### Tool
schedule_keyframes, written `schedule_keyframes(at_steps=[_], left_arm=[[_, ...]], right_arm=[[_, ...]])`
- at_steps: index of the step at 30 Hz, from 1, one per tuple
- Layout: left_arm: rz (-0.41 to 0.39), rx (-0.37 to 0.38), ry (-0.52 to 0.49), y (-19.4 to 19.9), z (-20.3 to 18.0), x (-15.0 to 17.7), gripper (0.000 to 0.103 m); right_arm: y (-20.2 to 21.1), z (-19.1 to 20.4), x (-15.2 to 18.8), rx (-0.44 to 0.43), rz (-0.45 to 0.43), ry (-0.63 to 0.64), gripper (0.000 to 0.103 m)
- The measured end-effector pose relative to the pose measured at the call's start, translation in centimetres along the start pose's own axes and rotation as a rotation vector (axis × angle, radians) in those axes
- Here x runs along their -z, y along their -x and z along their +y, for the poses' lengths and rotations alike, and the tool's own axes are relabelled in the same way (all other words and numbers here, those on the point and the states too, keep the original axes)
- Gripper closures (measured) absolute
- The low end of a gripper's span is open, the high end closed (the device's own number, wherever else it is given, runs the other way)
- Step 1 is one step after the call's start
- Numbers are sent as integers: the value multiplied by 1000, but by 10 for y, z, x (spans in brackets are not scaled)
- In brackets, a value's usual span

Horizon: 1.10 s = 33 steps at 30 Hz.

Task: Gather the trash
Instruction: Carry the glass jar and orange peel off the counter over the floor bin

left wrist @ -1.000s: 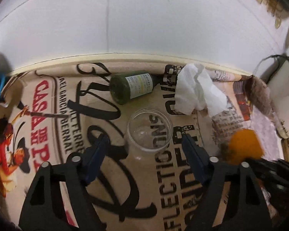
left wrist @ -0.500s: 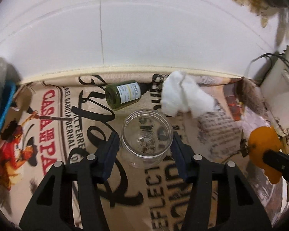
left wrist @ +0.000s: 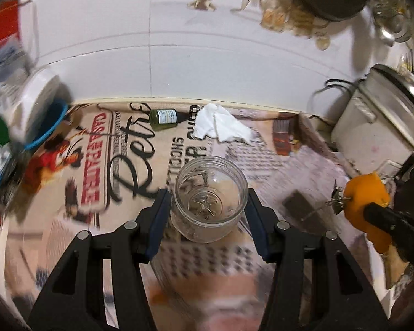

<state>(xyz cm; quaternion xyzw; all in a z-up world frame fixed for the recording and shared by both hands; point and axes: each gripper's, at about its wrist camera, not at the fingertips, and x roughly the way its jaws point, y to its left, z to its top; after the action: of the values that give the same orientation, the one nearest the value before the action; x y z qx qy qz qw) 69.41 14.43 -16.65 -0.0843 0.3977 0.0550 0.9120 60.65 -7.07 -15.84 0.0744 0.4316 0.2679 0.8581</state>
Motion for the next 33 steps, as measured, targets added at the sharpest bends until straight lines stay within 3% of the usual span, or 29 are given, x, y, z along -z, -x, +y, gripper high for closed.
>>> schedule_keyframes(at_steps=[7, 14, 22, 33], left_arm=[[-44, -49, 8, 77, -46, 49, 50], [-61, -53, -10, 133, -63, 86, 50], [-73, -5, -30, 178, -46, 127, 50], [-65, 41, -84, 253, 10, 215, 50]], right_arm=[[57, -3, 26, -36, -5, 69, 95], [101, 10, 49, -63, -23, 91, 95], [134, 41, 95, -37, -45, 51, 95], [150, 109, 186, 32, -31, -36, 95]])
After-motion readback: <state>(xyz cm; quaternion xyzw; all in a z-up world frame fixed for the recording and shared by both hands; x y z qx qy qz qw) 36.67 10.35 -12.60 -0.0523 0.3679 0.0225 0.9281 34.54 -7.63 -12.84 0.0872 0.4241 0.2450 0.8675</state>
